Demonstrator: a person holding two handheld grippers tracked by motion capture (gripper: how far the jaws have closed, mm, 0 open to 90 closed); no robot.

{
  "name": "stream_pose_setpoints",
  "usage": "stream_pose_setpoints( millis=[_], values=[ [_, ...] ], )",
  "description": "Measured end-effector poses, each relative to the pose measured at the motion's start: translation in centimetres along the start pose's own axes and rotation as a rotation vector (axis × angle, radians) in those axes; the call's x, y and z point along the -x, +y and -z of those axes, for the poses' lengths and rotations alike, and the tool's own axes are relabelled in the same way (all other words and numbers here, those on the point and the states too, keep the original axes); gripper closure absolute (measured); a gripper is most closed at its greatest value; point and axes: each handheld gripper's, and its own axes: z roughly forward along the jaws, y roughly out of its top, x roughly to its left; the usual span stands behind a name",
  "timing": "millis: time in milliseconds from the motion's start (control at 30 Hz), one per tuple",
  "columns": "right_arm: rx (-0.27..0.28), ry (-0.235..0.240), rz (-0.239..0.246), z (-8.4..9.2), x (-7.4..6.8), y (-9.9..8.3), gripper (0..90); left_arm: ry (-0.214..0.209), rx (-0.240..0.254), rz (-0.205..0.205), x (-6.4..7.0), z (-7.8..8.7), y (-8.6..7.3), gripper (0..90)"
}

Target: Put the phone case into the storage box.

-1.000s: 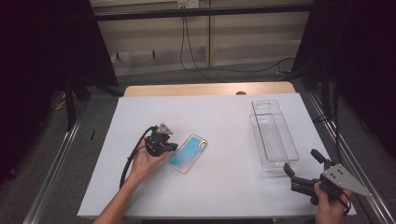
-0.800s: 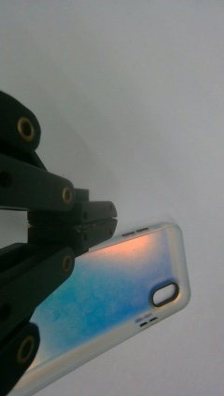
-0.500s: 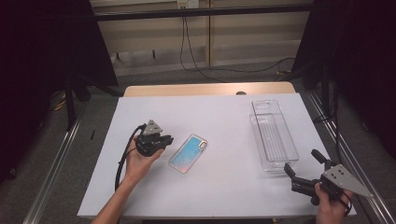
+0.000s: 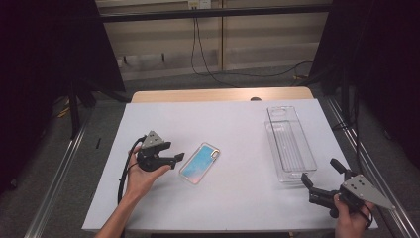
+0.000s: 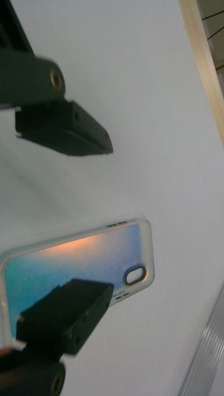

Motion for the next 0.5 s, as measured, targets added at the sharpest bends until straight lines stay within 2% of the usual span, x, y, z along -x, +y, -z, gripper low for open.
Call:
stream_pose_setpoints(
  millis=[100,200,233,333,500],
  values=[
    [0.001,0.000,-0.001,0.0,0.0,0.0,0.0,0.005,-0.019,0.006,0.2,0.1,0.0,14.2],
    [0.001,-0.001,-0.001,0.0,0.0,0.0,0.0,-0.048,-0.013,0.049,0.3,0.3,-0.1,11.2],
    [0.001,-0.001,-0.002,0.0,0.0,0.0,0.0,-0.049,-0.012,0.052,0.4,0.4,-0.1,10.7],
    [0.003,-0.001,-0.001,0.1,0.0,0.0,0.0,-0.019,-0.033,0.011,1.0,0.2,0.0,5.0],
    [0.004,0.000,-0.010,0.1,0.1,0.0,0.0,-0.058,-0.074,-0.010,1.9,-0.8,0.2,4.7]
  ],
)
